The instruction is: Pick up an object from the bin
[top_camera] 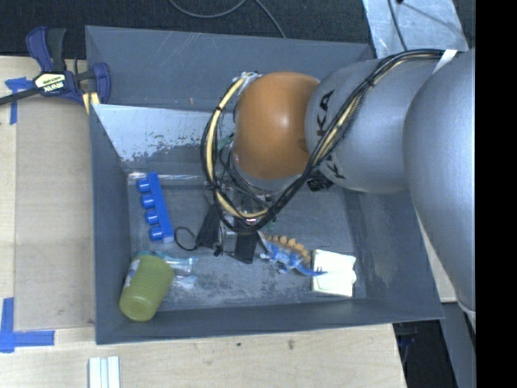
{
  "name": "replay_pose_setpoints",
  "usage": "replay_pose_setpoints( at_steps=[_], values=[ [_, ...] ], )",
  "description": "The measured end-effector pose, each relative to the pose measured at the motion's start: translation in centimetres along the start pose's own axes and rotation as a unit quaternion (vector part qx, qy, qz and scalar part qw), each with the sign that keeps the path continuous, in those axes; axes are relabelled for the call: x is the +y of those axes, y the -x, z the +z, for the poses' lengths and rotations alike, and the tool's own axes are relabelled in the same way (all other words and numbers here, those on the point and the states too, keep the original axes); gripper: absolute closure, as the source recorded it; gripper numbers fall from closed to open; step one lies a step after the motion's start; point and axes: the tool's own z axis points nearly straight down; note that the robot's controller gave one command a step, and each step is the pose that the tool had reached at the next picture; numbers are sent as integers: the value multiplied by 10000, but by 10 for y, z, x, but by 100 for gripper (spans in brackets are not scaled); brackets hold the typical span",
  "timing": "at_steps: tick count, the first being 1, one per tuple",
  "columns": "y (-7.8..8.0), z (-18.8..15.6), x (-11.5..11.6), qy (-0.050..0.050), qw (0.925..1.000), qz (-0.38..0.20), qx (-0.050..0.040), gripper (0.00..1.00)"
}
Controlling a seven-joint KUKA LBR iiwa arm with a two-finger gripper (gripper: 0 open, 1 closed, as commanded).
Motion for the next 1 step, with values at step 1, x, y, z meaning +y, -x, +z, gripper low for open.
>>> replay_pose_setpoints(
  at_steps=[1],
  values=[
    [13, 15, 7, 0, 9969, -787, -14, 0]
  ],
)
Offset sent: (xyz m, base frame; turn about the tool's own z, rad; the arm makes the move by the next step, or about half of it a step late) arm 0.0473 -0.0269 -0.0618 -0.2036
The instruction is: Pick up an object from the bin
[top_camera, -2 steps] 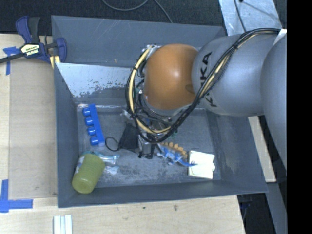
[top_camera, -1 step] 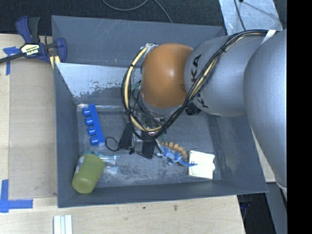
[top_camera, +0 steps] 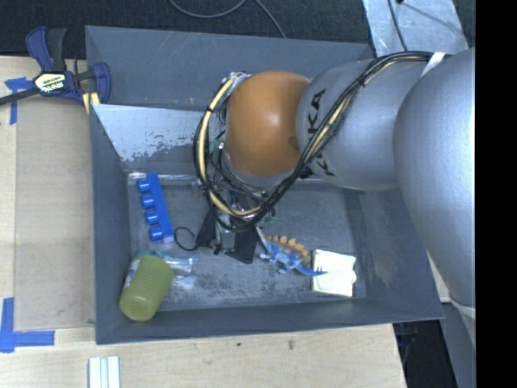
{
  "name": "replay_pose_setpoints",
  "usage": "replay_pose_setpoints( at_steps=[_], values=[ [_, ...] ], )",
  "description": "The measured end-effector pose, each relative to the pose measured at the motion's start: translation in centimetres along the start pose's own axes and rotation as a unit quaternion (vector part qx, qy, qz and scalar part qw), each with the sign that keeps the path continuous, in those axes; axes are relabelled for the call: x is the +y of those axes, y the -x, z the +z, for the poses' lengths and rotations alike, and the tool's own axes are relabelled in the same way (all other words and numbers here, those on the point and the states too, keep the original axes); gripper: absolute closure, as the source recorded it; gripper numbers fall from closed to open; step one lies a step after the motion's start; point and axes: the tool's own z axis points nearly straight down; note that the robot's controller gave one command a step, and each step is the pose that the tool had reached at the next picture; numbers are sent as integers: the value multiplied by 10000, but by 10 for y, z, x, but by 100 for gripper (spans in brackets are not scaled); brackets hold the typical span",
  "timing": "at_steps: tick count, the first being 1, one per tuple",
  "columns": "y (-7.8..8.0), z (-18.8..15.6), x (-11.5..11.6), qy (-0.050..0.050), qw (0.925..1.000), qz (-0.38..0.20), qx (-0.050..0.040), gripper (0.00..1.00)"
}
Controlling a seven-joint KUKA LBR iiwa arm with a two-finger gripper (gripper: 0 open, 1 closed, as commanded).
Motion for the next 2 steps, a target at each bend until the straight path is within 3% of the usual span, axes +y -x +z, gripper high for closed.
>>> replay_pose_setpoints(
  at_steps=[1, 2],
  values=[
    [29, 45, -40, 5, 9997, -225, -28, 100],
    [29, 45, -40, 6, 9997, -224, -28, 100]
  ],
)
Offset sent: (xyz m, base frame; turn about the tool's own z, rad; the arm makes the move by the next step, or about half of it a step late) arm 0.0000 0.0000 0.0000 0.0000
